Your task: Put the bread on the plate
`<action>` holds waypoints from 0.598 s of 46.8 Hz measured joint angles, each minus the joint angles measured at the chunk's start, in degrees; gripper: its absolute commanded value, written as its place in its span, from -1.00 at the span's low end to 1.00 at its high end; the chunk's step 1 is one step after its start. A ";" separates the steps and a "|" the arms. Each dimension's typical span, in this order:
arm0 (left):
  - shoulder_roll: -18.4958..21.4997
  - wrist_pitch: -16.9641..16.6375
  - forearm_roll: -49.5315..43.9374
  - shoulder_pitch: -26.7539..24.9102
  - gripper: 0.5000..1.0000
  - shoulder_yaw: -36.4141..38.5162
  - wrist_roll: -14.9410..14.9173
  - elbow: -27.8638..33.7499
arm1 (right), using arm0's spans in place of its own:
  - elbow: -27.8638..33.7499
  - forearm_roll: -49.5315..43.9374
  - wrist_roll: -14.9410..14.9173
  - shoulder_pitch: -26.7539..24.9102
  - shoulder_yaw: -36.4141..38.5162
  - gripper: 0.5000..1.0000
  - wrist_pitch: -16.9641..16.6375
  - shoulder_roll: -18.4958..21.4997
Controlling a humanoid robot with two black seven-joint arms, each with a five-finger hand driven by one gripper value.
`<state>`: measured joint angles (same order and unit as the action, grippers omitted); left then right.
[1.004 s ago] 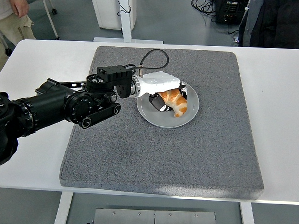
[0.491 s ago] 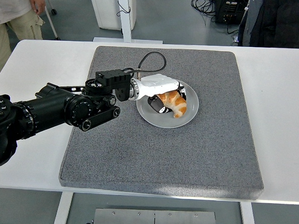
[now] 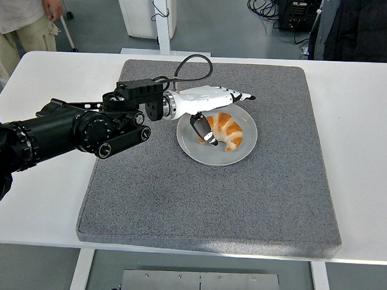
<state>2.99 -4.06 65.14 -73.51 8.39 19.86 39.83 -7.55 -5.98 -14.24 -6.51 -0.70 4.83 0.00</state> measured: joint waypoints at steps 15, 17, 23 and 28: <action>6.24 3.04 -7.40 -6.09 0.99 -0.68 0.02 6.22 | -0.01 0.00 -0.01 0.01 0.00 1.00 0.00 0.00; 6.94 3.34 -9.01 -6.65 0.99 -0.74 0.02 6.25 | -0.01 0.00 0.00 -0.01 0.00 1.00 0.00 0.00; 9.34 3.68 -14.57 -7.89 0.99 -1.15 0.00 6.25 | -0.01 0.00 -0.01 0.00 0.00 1.00 0.00 0.00; 11.40 4.59 -21.76 -8.41 0.99 -4.08 0.03 6.29 | -0.01 0.00 -0.01 0.00 0.00 1.00 0.00 0.00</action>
<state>14.40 0.54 43.38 -81.92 4.31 19.89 46.12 -7.56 -5.98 -14.25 -6.51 -0.70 4.83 0.00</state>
